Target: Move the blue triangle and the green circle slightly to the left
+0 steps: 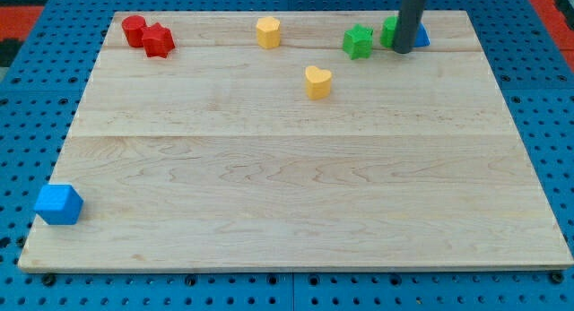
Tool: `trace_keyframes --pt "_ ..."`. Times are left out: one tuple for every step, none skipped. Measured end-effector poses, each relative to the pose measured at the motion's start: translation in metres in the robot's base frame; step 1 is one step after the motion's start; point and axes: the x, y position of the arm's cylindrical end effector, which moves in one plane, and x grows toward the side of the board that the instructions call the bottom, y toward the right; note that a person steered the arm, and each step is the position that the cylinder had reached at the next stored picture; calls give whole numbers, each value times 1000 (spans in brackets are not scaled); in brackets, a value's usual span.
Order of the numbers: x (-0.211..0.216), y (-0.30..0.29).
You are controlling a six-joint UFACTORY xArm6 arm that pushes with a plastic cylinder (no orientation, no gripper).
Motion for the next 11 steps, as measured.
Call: trace_keyframes --pt "-19 85" --pt "-61 116" --pt "-91 116" --pt "-92 116" --pt "-91 113" --pt "-91 101" --pt "-92 65" --pt "-74 37" --pt "-42 15" --pt "-48 3" --pt "-60 -10"
